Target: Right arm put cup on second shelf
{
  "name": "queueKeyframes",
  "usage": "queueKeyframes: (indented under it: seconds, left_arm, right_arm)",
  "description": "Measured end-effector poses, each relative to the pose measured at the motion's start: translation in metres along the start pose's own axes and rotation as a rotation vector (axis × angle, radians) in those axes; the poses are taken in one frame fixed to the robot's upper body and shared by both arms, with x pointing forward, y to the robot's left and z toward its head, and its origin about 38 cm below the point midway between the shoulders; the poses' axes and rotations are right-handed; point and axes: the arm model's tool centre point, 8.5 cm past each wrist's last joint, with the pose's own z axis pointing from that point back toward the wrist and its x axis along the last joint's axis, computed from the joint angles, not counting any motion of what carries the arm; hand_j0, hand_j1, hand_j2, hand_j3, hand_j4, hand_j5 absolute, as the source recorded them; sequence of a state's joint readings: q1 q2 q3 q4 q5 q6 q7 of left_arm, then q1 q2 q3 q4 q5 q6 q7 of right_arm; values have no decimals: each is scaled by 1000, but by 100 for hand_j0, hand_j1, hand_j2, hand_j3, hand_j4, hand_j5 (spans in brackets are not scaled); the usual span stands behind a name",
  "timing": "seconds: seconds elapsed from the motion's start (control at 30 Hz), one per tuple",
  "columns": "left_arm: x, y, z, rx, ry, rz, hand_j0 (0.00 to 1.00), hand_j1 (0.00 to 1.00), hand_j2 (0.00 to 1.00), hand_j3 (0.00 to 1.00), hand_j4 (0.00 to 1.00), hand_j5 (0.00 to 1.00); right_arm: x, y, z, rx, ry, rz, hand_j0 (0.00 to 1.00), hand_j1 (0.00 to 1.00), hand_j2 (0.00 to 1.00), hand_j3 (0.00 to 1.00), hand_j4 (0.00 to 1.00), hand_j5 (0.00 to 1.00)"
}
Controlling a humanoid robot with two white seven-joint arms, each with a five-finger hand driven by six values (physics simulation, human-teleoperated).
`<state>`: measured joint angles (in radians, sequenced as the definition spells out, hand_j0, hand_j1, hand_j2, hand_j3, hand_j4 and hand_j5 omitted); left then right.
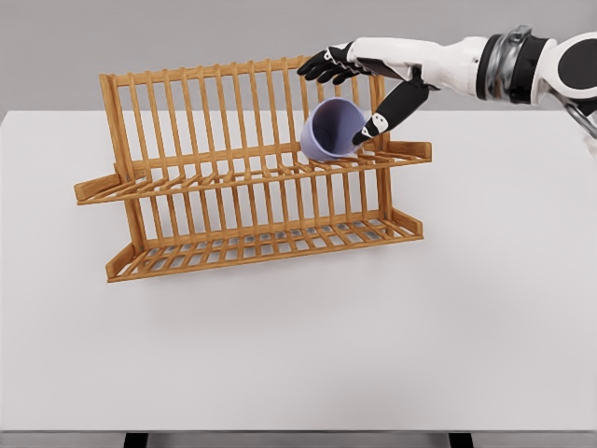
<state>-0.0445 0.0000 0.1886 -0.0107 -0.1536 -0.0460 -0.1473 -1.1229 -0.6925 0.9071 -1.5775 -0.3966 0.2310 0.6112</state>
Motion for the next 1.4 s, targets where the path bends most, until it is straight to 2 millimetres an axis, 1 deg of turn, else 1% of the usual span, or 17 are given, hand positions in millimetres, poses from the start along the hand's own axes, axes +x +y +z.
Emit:
queueKeyframes:
  seconds: [0.2,0.27,0.4,0.57,0.87,0.93,1.07,1.2,1.33,1.4]
  left_arm:
    - [0,0,0,0,0,0,100,100,100,100,100,100]
    - [0,0,0,0,0,0,100,100,100,100,100,100]
    - [0,0,0,0,0,0,100,100,100,100,100,100]
    - [0,0,0,0,0,0,100,100,100,100,100,100]
    - [0,0,0,0,0,0,100,100,100,100,100,100]
    - [0,0,0,0,0,0,100,100,100,100,100,100]
    - [0,0,0,0,0,0,100,100,100,100,100,100]
    - [0,0,0,0,0,0,100,100,100,100,100,100]
    - [0,0,0,0,0,0,100,100,100,100,100,100]
    - [0,0,0,0,0,0,100,100,100,100,100,100]
  right_arm:
    - [2,-2,1,-3,-1,6,93,93,93,93,93,93]
    - [3,-3,6,-5,0,14,98,98,98,98,98,98]
    - [3,-3,14,-9,6,22,99,99,99,99,99,99]
    - [4,-5,19,-14,6,26,99,99,99,99,99,99]
    - [13,-3,54,-8,-12,25,99,99,99,99,99,99]
    - [9,-2,66,-9,-3,16,99,99,99,99,99,99]
    - [4,-2,82,-19,4,8,99,99,99,99,99,99]
    - [-12,7,97,-15,8,-4,99,99,99,99,99,99]
    - [-29,16,117,-15,10,-7,99,99,99,99,99,99]
    - [-41,25,126,-6,15,-16,99,99,99,99,99,99]
